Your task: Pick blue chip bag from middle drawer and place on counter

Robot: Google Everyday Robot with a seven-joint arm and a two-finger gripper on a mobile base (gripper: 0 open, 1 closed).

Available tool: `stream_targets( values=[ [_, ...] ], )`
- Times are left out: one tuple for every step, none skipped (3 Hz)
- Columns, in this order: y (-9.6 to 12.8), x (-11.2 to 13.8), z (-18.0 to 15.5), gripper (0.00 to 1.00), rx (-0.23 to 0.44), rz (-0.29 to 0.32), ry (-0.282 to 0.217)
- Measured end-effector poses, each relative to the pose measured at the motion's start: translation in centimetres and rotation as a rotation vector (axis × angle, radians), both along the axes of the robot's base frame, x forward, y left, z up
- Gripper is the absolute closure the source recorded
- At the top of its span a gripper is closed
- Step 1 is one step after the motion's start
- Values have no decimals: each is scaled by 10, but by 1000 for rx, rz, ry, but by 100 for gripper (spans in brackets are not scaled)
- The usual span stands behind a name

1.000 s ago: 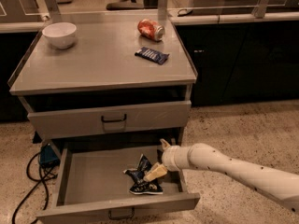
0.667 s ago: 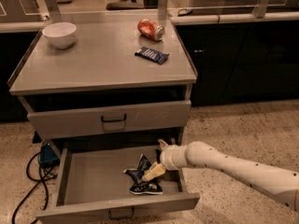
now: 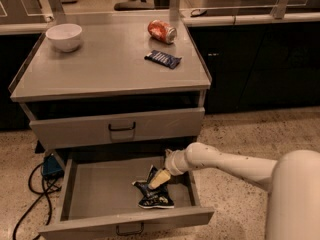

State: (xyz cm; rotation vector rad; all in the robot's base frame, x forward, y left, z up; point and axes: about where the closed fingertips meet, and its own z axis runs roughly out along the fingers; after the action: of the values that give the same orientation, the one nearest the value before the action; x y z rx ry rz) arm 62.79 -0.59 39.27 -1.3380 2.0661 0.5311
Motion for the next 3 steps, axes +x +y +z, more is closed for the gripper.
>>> stream_targets(
  values=[
    [7,-1,-27,0,13,-36,42],
    [7,-2,-28,0,13,-36,44],
    [13,-16,-40,0,5,-21,80]
  ],
)
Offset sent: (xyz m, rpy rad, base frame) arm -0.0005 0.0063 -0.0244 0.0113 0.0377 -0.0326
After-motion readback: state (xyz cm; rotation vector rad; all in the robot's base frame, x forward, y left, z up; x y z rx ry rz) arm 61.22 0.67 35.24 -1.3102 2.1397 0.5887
